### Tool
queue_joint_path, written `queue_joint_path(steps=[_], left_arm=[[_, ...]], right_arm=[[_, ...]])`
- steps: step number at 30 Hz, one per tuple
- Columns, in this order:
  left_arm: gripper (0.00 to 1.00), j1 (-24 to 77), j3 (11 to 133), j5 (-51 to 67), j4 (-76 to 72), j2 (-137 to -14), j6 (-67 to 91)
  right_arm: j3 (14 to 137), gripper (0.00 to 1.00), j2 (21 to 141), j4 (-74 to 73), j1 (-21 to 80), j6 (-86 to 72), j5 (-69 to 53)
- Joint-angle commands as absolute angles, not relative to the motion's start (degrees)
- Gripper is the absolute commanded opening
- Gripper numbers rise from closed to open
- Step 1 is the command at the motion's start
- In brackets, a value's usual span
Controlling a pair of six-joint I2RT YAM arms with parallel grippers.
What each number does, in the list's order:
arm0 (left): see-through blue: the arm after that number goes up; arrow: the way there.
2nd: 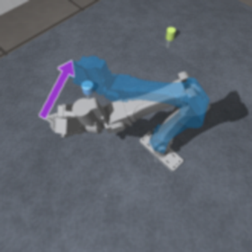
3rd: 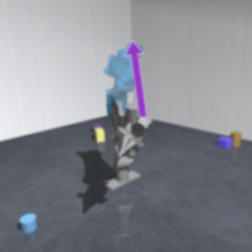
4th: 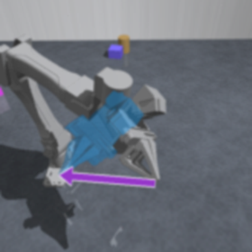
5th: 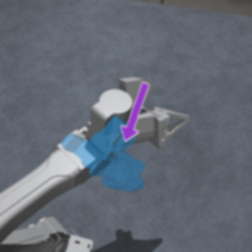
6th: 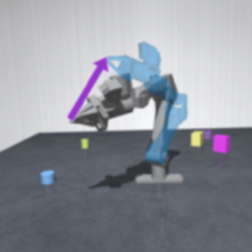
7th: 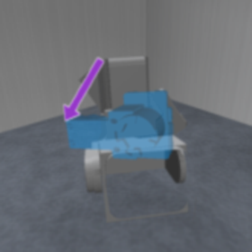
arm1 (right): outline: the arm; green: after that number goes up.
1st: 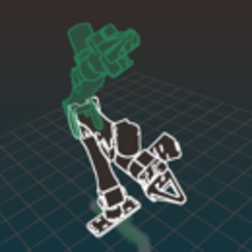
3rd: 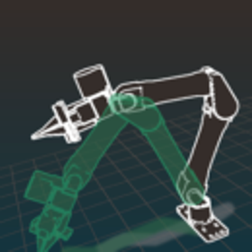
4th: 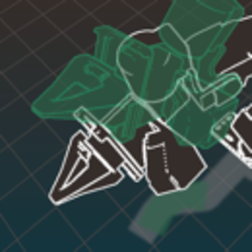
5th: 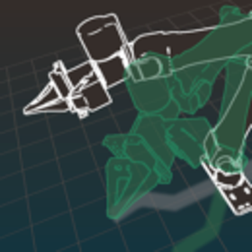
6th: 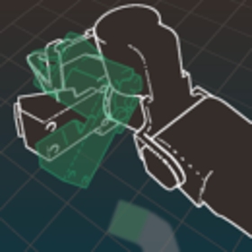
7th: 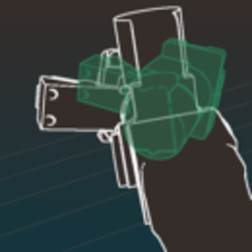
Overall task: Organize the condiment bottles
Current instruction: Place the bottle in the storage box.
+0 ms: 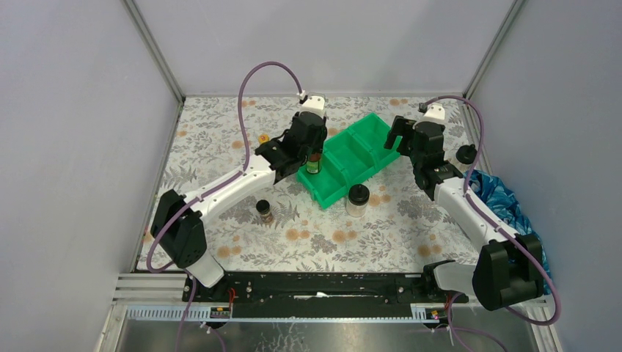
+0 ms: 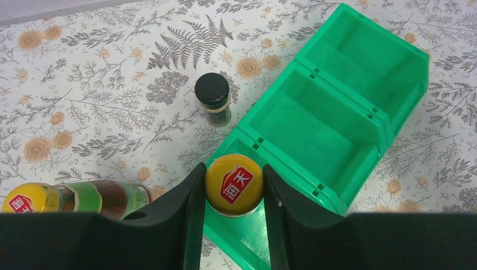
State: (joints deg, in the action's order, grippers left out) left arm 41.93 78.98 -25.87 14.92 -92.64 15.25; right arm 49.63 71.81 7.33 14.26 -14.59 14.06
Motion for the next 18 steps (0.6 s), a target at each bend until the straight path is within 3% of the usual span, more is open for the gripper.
queue_joint_path(steps=[1,18], left_arm=[[0.00,41.3,79.1,-26.3,5.5,-92.4,14.7],[0.00,40.5,76.9,-25.0,2.9,-92.3,15.0]], right_arm=[[50.2,0.97,72.2,10.5,14.8,-14.0,14.8],[50.0,0.97,72.6,10.6,14.7,-14.0,14.7]])
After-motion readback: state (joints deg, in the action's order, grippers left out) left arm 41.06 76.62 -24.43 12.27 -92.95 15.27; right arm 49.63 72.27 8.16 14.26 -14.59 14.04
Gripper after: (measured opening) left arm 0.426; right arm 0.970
